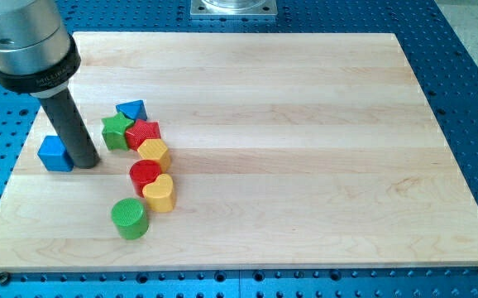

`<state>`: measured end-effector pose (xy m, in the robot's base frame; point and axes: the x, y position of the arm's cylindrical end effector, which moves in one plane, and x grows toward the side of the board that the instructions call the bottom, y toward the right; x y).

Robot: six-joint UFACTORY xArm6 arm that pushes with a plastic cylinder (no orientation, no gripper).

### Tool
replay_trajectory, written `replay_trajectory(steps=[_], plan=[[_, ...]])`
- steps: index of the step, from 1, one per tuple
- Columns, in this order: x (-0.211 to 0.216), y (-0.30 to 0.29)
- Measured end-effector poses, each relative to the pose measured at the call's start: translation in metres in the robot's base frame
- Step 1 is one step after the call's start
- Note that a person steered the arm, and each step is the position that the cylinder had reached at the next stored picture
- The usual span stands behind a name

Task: Place the blue cube at the center left

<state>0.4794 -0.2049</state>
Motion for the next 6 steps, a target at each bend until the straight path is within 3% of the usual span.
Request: replay_trajectory(steps=[2, 5, 6], plan=[[0.027, -0.002], [-0.038, -0.022], [-0.015, -0.022]])
